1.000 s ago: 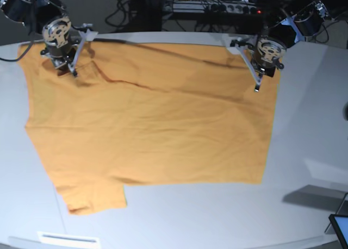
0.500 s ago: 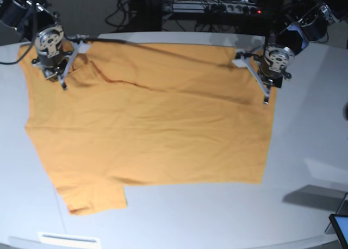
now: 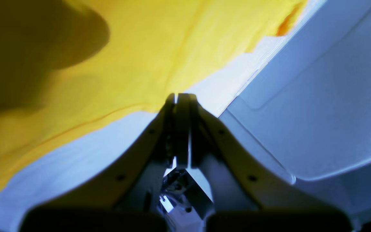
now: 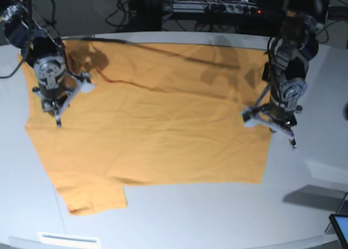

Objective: Fold the T-shirt properly
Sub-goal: 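Release the shirt and move the left gripper toward the shirt's side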

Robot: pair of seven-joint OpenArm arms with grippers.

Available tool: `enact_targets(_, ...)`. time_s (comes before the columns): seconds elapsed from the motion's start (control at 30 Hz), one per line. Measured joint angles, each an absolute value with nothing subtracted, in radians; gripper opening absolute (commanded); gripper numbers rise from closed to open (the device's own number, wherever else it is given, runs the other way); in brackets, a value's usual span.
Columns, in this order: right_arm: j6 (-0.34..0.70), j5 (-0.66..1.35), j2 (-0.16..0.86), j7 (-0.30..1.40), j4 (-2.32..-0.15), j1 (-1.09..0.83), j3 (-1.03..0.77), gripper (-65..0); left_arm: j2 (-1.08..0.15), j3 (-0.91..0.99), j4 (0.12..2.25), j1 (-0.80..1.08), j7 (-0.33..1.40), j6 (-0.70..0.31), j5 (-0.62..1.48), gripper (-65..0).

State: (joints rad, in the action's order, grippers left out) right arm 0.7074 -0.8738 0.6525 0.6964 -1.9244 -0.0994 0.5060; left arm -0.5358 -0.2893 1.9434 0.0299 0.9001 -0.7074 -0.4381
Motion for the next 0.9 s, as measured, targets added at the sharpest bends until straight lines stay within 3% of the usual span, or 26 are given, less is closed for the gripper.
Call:
enact_targets(0.23, 0.707, -0.876, 0.566, 0.701, -1.856, 0.028, 0.497, -65.0, -0.395, -0.096, 1.693, -0.133, 0.922, -0.708, -0.362, -64.7)
enact_targets(0.43, 0.71, -0.87, 0.528, 0.698, -1.799, 0.068, 0.498, -65.0, -0.382, 0.01, 1.546, -0.233, 0.934, -0.708, -0.216, -61.8)
enact_targets(0.63, 0.708, -0.881, 0.489, 0.701, -1.786, 0.111, 0.495, -64.9, -0.358, 0.142, 1.393, -0.337, 0.931, -0.704, -0.08, -41.3)
enact_targets(0.77, 0.708, -0.874, 0.49, 0.701, -1.784, 0.126, 0.495, -64.7, -0.363, 0.15, 1.345, -0.377, 0.937, -0.608, 0.02, -26.7)
enact_targets(0.9, 0.708, -0.875, 0.49, 0.701, -1.787, 0.131, 0.495, -64.7, -0.358, 0.15, 1.312, -0.41, 0.917, -0.589, 0.121, -12.3)
